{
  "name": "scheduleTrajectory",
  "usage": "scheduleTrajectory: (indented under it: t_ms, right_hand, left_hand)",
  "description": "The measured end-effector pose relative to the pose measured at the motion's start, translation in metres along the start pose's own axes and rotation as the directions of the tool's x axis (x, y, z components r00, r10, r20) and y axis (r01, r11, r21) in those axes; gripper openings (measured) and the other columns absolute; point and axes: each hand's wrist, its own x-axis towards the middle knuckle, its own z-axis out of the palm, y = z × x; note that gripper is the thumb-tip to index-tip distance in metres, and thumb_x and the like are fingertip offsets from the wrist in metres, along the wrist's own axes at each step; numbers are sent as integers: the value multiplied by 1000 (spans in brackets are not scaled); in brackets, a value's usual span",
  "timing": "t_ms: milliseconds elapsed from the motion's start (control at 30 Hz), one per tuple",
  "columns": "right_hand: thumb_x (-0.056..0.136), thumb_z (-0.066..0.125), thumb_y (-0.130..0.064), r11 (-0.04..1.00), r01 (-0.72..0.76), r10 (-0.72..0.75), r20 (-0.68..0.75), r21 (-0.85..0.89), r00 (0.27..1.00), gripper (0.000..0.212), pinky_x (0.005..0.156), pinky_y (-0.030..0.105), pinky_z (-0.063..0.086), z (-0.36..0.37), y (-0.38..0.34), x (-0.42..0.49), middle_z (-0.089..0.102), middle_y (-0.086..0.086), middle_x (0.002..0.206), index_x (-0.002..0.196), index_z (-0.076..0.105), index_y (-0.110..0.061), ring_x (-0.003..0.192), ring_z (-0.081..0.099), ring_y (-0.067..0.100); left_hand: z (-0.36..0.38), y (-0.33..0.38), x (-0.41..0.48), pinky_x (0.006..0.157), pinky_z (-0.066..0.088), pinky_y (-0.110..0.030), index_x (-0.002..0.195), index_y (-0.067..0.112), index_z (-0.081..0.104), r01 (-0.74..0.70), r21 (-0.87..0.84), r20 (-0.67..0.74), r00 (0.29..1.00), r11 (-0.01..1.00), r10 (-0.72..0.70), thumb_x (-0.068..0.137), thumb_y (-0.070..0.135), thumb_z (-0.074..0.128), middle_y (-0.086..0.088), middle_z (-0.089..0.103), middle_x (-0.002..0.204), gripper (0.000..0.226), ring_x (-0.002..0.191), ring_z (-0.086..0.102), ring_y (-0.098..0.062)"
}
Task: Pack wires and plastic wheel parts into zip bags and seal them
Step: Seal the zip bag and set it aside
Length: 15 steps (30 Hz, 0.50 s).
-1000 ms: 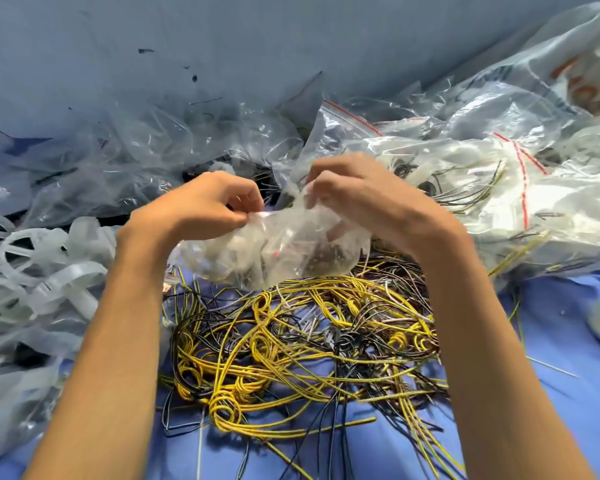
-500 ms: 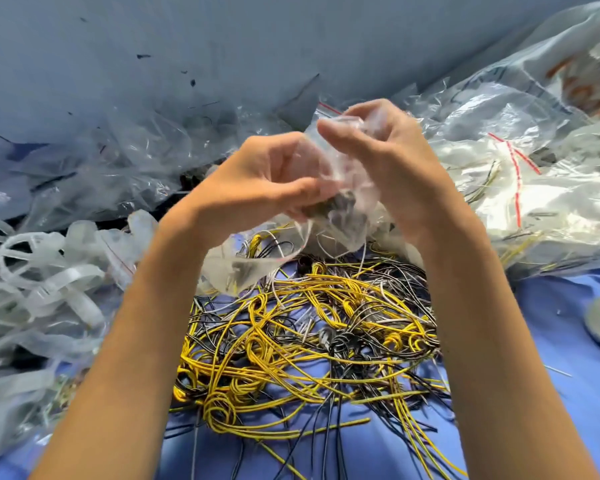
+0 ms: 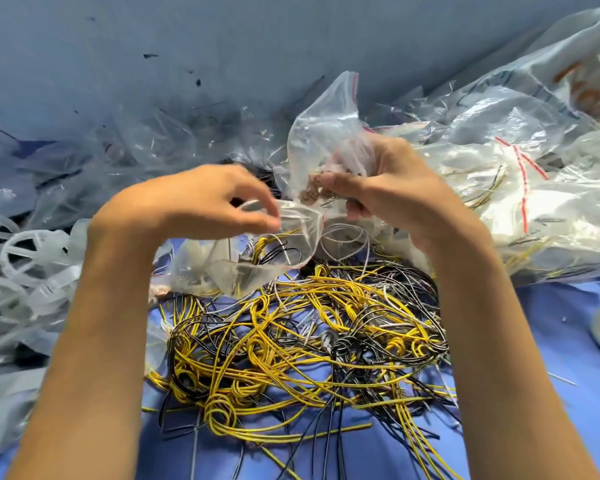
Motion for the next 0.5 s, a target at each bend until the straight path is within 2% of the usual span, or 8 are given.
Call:
scheduleTrajectory:
  t_ms: [33,100,167,267,333,400,467,500]
  right_hand:
    - [80,74,-17,1000,-17,17,-13,-8,1000,13,52,24,49,3,2,2,68,-3,75,89,64,-17,52,58,6]
    - [78,76,-15,999,-26,26,-4,29,1000,20,56,25,53,8,1,4,69,-2,82,92,64,-22,60,65,6]
    - [77,76,-12,999,-17,16,46,32,999,24,63,31,58,15,-1,4,71,2,89,96,65,-21,74,71,13]
    - [80,72,-12,990,66,-48,138,-128,989,19,77,45,56,29,-8,2,71,9,91,97,66,-14,82,68,23]
    - [84,66,-10,980,128,-98,186,-154,978,17,65,35,51,38,-10,0,67,-6,76,87,62,-26,70,60,7]
    - [86,58,-3,967,172,-137,187,-187,973,33,54,8,37,42,-14,-2,55,-20,62,84,53,-36,58,51,-10]
    - [87,54,-4,926,181,-127,179,-331,976,30,55,7,34,45,-13,-3,54,-18,68,87,52,-34,68,56,-9]
    - [88,53,-10,868,178,-93,199,-464,975,19,58,14,35,45,-11,-3,59,-11,75,88,55,-30,76,61,4]
  left_hand:
    - [1,-2,-2,97,42,-30,97,41,69,63,96,117,990,993,-75,81,50,62,12,61,117,19,107,54,-8]
    - [3,-5,-3,87,44,-26,103,39,69,117,195,184,971,974,-154,83,43,66,14,66,111,21,99,59,-9]
    - [5,-8,-2,84,48,-26,111,31,68,80,124,95,991,989,-92,85,21,66,10,69,104,28,95,62,-12]
    - [5,-9,-1,76,54,-28,93,40,67,-47,-81,-142,989,996,35,79,-8,51,12,71,83,53,83,65,-11]
    - [5,-9,3,77,56,-33,92,37,69,-123,-138,-241,967,983,87,75,-14,51,12,72,82,56,81,66,-11]
    - [5,-8,6,80,55,-48,100,21,69,-190,-135,-258,954,972,151,73,-16,52,-4,72,94,49,93,66,-27]
    - [3,-2,3,82,54,-49,105,25,65,-244,-130,-284,938,961,200,71,-14,48,-4,71,100,55,97,65,-29]
    - [2,1,1,81,54,-45,106,29,63,-274,-110,-308,923,955,229,70,-10,43,-2,71,99,57,95,65,-25]
